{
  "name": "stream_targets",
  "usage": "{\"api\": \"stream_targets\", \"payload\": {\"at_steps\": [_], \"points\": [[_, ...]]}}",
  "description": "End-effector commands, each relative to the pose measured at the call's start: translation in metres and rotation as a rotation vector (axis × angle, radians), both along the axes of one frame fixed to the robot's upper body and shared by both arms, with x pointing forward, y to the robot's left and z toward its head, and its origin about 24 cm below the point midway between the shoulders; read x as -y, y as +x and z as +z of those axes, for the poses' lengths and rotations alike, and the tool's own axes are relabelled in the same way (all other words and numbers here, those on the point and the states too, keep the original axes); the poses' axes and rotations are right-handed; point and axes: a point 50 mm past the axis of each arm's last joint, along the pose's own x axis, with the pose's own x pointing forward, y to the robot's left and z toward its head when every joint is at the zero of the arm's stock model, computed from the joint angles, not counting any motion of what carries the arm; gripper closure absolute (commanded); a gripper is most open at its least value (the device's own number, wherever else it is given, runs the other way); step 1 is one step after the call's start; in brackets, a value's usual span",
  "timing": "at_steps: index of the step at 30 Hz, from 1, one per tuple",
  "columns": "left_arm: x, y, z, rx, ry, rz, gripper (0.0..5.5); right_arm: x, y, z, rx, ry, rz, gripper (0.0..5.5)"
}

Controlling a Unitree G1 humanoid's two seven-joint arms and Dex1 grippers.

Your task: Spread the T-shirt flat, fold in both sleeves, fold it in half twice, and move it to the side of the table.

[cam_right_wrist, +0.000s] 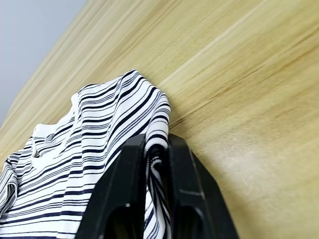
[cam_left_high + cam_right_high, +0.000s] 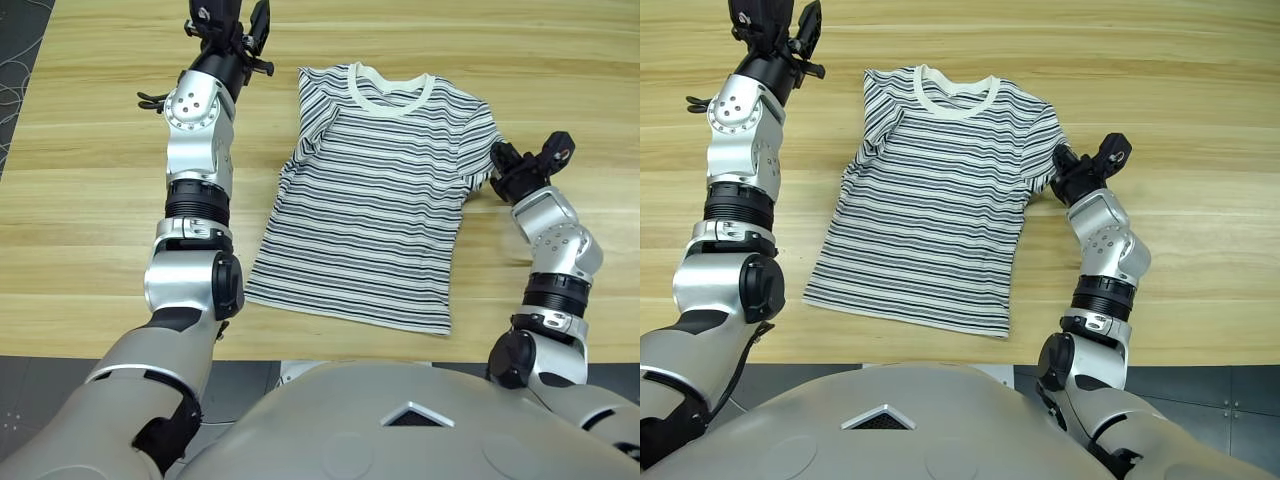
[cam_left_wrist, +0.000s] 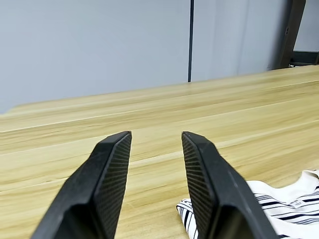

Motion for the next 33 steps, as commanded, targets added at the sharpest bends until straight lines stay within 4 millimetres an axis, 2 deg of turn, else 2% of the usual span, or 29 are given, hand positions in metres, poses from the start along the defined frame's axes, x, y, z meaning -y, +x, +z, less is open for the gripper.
{"api": "stream_targets", "payload": {"at_steps": [1, 4, 9, 15, 20, 27, 33], "points": [[-0.004, 0.000, 0.002, 0.001, 0.005, 0.016, 3.62, -0.007, -0.006, -0.014, -0.069, 0.024, 0.018, 5.37], [-0.005, 0.000, 0.002, 0.004, 0.000, 0.019, 3.62, -0.005, -0.003, -0.012, -0.049, -0.014, 0.011, 5.37], [-0.008, -0.001, 0.002, 0.004, -0.005, 0.028, 3.62, -0.009, 0.004, -0.004, 0.032, -0.207, 0.044, 5.37], [-0.009, -0.002, 0.002, 0.009, -0.008, 0.034, 3.62, -0.029, 0.009, -0.001, 0.112, -0.339, 0.128, 5.37], [-0.009, -0.002, 0.002, 0.012, -0.010, 0.036, 3.62, -0.044, 0.010, 0.009, 0.237, -0.514, 0.175, 5.37], [-0.008, -0.003, 0.003, 0.016, -0.008, 0.030, 3.62, -0.066, 0.007, 0.004, 0.279, -0.693, 0.274, 5.37], [-0.005, -0.003, 0.005, 0.024, -0.009, 0.020, 3.62, -0.091, 0.015, -0.013, 0.205, -0.675, 0.402, 5.37]]}}
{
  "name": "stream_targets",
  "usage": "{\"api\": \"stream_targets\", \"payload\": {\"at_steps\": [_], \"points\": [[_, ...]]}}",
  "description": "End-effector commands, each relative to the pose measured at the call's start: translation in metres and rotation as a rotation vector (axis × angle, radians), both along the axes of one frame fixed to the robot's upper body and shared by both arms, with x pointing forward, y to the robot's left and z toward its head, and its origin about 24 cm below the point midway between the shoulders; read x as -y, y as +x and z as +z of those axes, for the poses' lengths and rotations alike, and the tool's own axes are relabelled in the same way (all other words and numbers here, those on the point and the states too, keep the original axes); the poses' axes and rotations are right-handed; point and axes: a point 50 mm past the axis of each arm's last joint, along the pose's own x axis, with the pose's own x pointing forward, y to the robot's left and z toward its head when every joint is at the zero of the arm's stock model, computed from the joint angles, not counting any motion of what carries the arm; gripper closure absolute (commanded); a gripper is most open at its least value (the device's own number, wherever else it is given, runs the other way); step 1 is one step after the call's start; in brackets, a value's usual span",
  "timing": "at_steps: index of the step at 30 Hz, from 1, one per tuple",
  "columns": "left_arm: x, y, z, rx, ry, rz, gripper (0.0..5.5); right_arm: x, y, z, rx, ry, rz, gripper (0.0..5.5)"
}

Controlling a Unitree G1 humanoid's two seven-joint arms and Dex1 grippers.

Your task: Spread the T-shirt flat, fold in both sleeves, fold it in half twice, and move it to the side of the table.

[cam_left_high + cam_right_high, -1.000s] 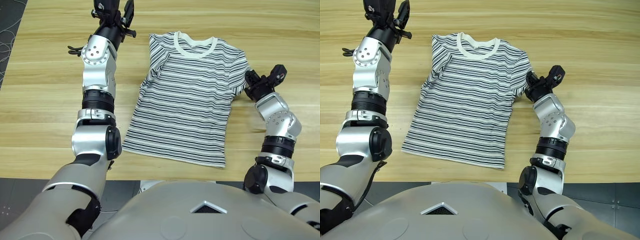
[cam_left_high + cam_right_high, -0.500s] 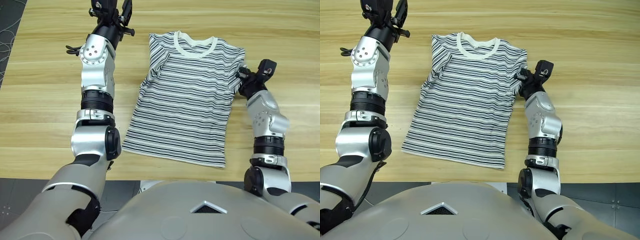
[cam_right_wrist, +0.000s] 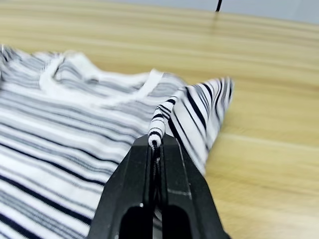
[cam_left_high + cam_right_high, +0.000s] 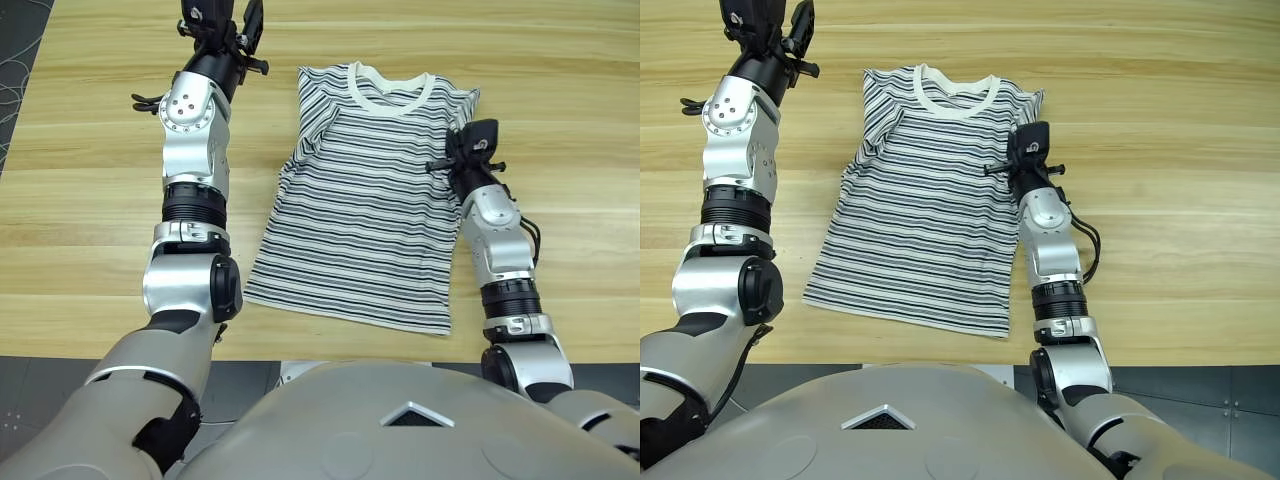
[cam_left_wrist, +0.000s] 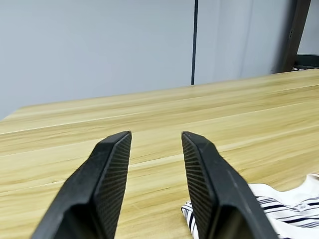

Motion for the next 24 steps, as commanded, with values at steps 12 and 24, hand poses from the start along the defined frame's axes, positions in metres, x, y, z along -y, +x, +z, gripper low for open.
{"api": "stream_targets", "payload": {"at_steps": [12, 24], "points": [[0.004, 0.000, 0.003, 0.007, -0.011, 0.000, 3.62, -0.020, 0.019, -0.007, -0.089, 0.077, 0.029, 4.57], [0.005, 0.002, 0.005, 0.010, -0.004, 0.005, 3.62, -0.023, 0.012, 0.006, -0.099, 0.151, 0.166, 4.21]]}}
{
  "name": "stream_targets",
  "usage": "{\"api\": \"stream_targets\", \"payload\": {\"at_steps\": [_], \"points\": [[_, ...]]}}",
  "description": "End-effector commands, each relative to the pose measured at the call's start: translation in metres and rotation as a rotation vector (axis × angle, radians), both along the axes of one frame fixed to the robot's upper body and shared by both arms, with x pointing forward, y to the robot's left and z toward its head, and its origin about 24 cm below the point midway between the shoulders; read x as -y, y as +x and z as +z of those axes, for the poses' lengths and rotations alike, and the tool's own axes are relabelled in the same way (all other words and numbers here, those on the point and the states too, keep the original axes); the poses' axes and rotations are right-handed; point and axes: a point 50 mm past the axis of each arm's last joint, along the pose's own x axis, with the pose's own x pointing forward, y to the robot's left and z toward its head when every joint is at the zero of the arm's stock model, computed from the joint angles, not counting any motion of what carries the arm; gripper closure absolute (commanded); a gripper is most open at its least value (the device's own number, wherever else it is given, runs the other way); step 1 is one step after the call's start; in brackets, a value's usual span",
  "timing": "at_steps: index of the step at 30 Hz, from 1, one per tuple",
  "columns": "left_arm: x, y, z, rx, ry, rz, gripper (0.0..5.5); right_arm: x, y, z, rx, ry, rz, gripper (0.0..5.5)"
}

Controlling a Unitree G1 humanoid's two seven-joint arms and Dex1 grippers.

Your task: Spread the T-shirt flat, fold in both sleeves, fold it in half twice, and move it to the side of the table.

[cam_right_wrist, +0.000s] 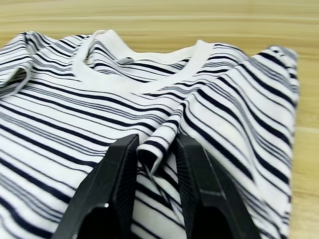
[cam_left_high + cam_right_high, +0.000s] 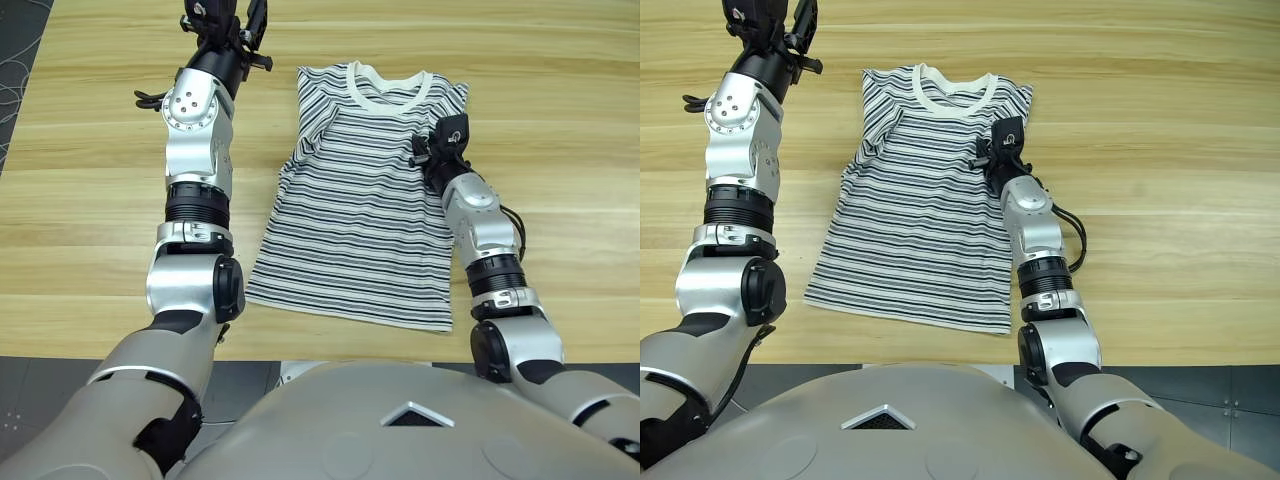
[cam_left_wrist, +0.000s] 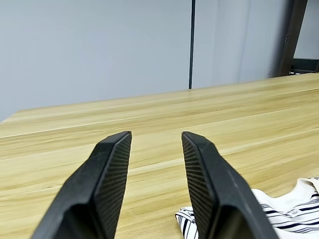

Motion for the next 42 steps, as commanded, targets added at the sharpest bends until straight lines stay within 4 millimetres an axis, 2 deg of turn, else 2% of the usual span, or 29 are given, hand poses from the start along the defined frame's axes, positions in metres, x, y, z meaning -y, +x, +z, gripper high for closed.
{"api": "stream_targets", "payload": {"at_steps": [1, 7, 8, 10, 13, 15, 16, 19, 21, 23, 25, 27, 30, 34, 35, 40, 42], "points": [[0.000, 0.002, 0.002, -0.002, 0.006, 0.010, 3.62, -0.002, -0.006, 0.007, 0.001, 0.013, 0.083, 4.21], [0.002, 0.002, 0.001, -0.001, 0.009, 0.008, 3.62, 0.010, -0.008, 0.037, 0.166, -0.095, 0.157, 4.21], [0.002, 0.002, 0.001, 0.000, 0.009, 0.008, 3.62, 0.015, -0.006, 0.047, 0.220, -0.095, 0.145, 4.21], [0.001, 0.000, 0.000, 0.000, 0.010, 0.008, 3.62, 0.025, -0.006, 0.075, 0.347, -0.025, 0.134, 4.21], [-0.006, -0.006, -0.004, 0.003, 0.005, 0.004, 3.62, 0.049, -0.011, 0.119, 0.504, 0.187, 0.158, 4.21], [-0.009, -0.014, -0.012, -0.007, 0.000, -0.012, 3.62, 0.066, -0.017, 0.127, 0.495, 0.263, 0.185, 4.21], [-0.011, -0.020, -0.017, -0.015, -0.010, -0.029, 3.62, 0.076, -0.019, 0.125, 0.457, 0.277, 0.186, 4.21], [-0.022, -0.062, -0.033, -0.065, -0.066, -0.174, 3.62, 0.106, -0.043, 0.085, 0.178, 0.218, 0.248, 4.21], [-0.035, -0.102, -0.048, -0.168, -0.096, -0.291, 3.62, 0.116, -0.081, 0.061, 0.014, 0.198, 0.442, 4.21], [-0.052, -0.145, -0.055, -0.289, -0.148, -0.397, 3.62, 0.126, -0.122, 0.045, -0.132, 0.278, 0.576, 4.21], [-0.072, -0.172, -0.054, -0.367, -0.198, -0.418, 3.62, 0.132, -0.150, 0.035, -0.239, 0.360, 0.626, 4.21], [-0.090, -0.192, -0.053, -0.441, -0.263, -0.401, 3.62, 0.135, -0.168, 0.027, -0.326, 0.390, 0.640, 4.21], [-0.107, -0.222, -0.065, -0.596, -0.260, -0.364, 3.62, 0.140, -0.184, 0.021, -0.430, 0.332, 0.611, 4.21], [-0.112, -0.258, -0.070, -0.752, -0.235, -0.365, 3.62, 0.139, -0.201, 0.019, -0.527, 0.318, 0.588, 4.21], [-0.111, -0.263, -0.072, -0.789, -0.220, -0.369, 3.62, 0.135, -0.202, 0.017, -0.552, 0.311, 0.567, 4.21], [-0.095, -0.277, -0.079, -0.897, -0.195, -0.415, 3.62, 0.125, -0.202, 0.021, -0.607, 0.297, 0.561, 3.33], [-0.094, -0.276, -0.080, -0.909, -0.186, -0.411, 3.62, 0.123, -0.206, 0.026, -0.625, 0.303, 0.577, 3.33]]}}
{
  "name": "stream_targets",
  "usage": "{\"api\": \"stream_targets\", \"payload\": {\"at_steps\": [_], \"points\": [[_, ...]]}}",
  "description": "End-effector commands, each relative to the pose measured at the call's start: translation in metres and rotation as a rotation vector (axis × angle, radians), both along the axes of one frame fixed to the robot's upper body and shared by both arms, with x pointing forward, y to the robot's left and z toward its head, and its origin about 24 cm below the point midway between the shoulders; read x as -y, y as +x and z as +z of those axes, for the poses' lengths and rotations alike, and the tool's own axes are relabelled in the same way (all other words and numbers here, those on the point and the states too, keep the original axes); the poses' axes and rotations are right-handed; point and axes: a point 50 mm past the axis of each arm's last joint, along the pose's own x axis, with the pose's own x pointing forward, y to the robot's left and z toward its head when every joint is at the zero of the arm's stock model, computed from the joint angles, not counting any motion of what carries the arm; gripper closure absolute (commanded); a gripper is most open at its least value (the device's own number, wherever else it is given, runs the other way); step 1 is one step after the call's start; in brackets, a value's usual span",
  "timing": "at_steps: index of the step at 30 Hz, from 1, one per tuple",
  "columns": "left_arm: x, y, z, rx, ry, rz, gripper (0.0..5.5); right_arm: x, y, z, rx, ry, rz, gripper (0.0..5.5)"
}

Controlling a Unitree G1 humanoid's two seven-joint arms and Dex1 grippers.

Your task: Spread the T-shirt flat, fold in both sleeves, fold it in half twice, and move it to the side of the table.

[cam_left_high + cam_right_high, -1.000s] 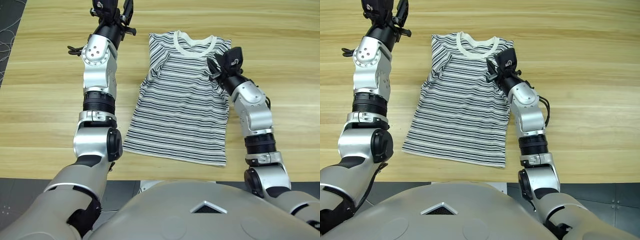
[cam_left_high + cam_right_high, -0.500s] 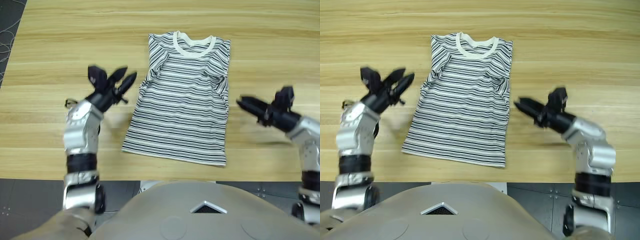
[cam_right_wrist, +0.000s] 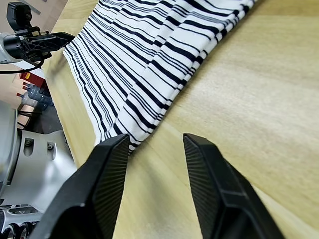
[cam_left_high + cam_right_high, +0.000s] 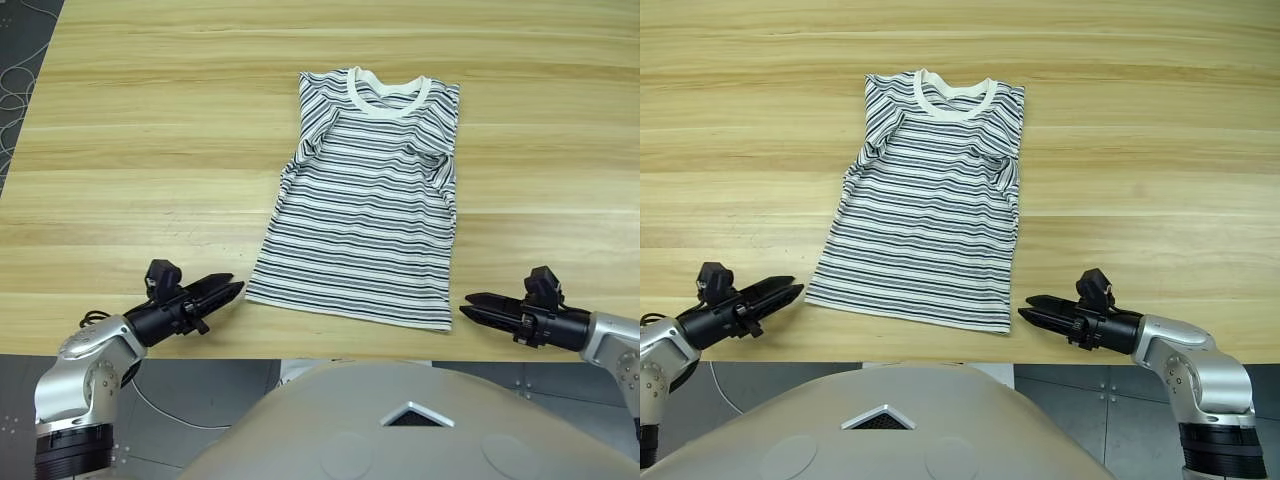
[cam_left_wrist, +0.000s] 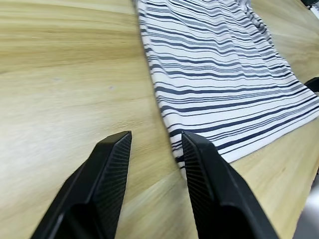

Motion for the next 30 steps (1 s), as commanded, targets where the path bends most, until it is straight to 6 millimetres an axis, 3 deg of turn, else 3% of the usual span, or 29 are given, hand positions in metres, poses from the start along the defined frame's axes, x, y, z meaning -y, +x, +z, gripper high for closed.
{"api": "stream_targets", "payload": {"at_steps": [1, 9, 14, 24, 30], "points": [[0.001, -0.003, -0.004, -0.060, 0.045, -0.009, 3.62, -0.001, -0.006, 0.007, -0.052, -0.028, 0.028, 3.33], [0.007, 0.007, -0.007, -0.081, 0.063, -0.019, 3.62, -0.019, -0.018, 0.007, -0.152, 0.005, 0.034, 3.33], [0.014, 0.004, -0.011, -0.090, 0.049, -0.026, 3.62, -0.031, -0.010, -0.001, -0.189, -0.019, -0.063, 3.33], [0.025, -0.003, -0.020, -0.130, 0.021, -0.058, 3.62, -0.047, -0.006, 0.000, -0.200, -0.025, -0.087, 3.33], [0.023, -0.004, -0.020, -0.129, 0.019, -0.057, 4.56, -0.053, -0.011, 0.000, -0.207, -0.026, -0.049, 3.30]]}}
